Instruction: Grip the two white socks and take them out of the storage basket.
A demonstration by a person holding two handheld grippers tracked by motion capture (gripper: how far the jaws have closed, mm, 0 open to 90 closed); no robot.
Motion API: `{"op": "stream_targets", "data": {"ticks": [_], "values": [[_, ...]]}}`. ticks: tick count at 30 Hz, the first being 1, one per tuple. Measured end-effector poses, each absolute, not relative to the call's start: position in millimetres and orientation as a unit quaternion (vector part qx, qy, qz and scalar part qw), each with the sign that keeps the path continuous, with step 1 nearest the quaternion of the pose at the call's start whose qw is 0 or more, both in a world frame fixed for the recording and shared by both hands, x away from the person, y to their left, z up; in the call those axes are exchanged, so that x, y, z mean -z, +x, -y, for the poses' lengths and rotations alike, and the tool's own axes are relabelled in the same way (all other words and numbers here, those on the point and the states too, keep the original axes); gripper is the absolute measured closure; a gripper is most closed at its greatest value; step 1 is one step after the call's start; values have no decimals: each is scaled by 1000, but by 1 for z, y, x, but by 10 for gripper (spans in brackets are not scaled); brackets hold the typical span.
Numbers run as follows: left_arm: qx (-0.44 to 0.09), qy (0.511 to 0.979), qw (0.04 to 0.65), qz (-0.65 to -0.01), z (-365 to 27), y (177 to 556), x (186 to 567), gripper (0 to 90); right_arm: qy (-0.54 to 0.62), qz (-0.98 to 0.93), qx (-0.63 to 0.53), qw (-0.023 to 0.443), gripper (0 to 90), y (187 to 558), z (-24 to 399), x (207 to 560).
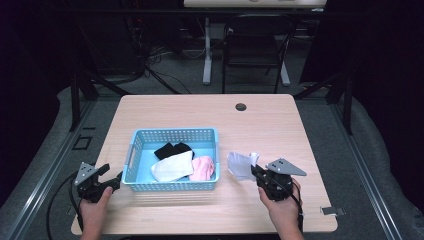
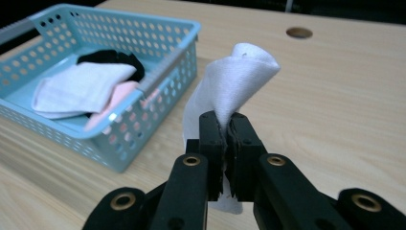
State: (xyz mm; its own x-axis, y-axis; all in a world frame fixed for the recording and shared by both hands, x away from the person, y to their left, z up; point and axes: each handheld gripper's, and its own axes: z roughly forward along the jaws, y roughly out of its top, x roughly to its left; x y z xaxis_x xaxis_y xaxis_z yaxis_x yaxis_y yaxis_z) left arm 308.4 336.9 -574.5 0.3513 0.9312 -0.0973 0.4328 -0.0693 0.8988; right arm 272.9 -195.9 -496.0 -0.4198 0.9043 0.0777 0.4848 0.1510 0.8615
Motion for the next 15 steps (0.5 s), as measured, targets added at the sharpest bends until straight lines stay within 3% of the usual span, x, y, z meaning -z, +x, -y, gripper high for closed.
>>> {"op": "stream_targets", "data": {"ticks": [15], "values": [[-270,679,464,-501,-338,309,575,244,585,-678,-401,195,844,296,238,542]]}}
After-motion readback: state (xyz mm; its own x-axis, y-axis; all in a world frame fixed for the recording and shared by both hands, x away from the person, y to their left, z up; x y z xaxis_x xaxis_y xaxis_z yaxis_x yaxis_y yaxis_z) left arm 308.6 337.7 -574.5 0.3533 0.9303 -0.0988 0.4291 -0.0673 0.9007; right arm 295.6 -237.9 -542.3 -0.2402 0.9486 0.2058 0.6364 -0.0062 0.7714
